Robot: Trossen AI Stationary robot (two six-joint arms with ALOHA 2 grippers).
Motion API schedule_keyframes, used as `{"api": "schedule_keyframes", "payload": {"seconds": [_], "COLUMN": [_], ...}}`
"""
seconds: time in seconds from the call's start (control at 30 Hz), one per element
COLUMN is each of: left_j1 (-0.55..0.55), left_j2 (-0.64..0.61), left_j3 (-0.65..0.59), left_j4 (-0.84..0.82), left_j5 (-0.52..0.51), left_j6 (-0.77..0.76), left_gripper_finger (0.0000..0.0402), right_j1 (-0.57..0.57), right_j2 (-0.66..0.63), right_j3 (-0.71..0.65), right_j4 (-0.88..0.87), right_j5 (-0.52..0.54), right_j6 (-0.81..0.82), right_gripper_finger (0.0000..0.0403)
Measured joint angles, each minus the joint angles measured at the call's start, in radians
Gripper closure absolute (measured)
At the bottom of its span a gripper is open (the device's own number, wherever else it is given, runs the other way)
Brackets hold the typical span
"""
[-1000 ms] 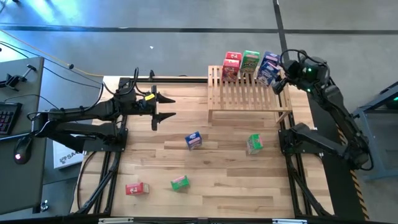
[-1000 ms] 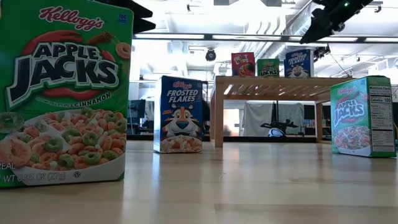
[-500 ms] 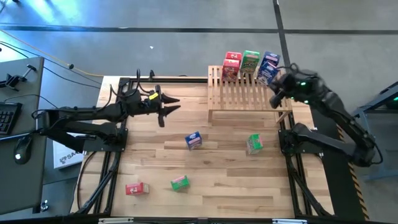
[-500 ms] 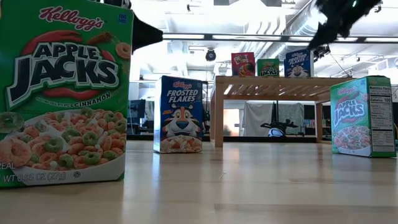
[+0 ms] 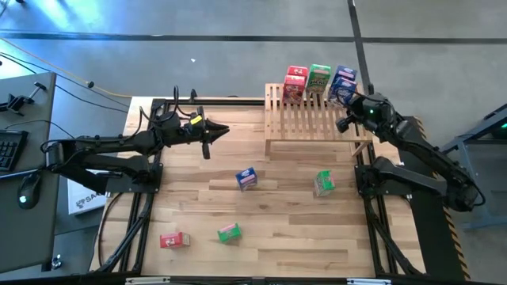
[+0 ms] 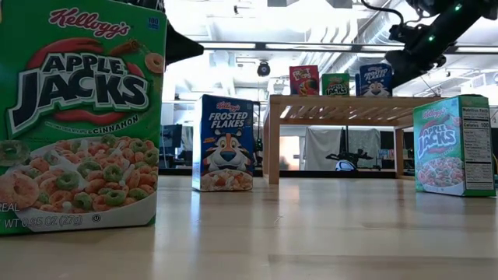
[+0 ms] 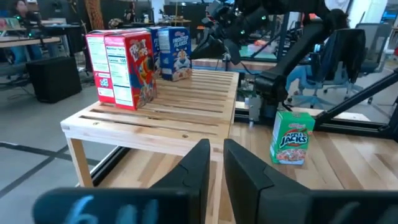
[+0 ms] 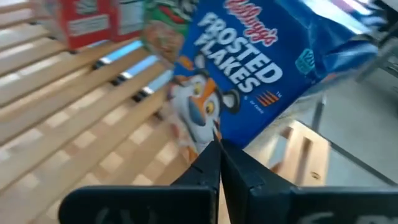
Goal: Stack cereal on shelf
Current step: Put the top blue cereal box on the shelf aligned with other blue cereal box
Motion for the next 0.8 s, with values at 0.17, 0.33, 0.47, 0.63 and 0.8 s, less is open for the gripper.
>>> {"api": "schedule_keyframes", "payload": {"seconds": [0.17, 0.33, 0.47, 0.63, 0.8], "left_j1": [0.007, 0.007, 0.007, 0.007, 0.007], "left_j2": [0.000, 0.000, 0.000, 0.000, 0.000], "left_j3": [0.000, 0.000, 0.000, 0.000, 0.000], "left_j4": [-0.002, -0.008, -0.013, -0.021, -0.042], "left_j5": [-0.001, 0.000, 0.000, -0.002, -0.004], "left_j6": [-0.003, -0.004, -0.004, -0.003, -0.006], "left_gripper_finger": [0.0367, 0.0368, 0.0368, 0.0368, 0.0368], "right_j1": [-0.025, -0.033, -0.017, -0.007, -0.007], "right_j2": [0.000, 0.000, 0.002, 0.048, 0.109], "right_j3": [0.000, 0.000, 0.000, 0.000, 0.000], "right_j4": [0.007, 0.022, 0.027, 0.078, 0.120], "right_j5": [0.008, -0.013, -0.107, -0.052, 0.001], "right_j6": [-0.001, -0.003, 0.013, 0.024, 0.005], "right_gripper_finger": [0.0402, 0.0402, 0.0402, 0.0402, 0.0402]}}
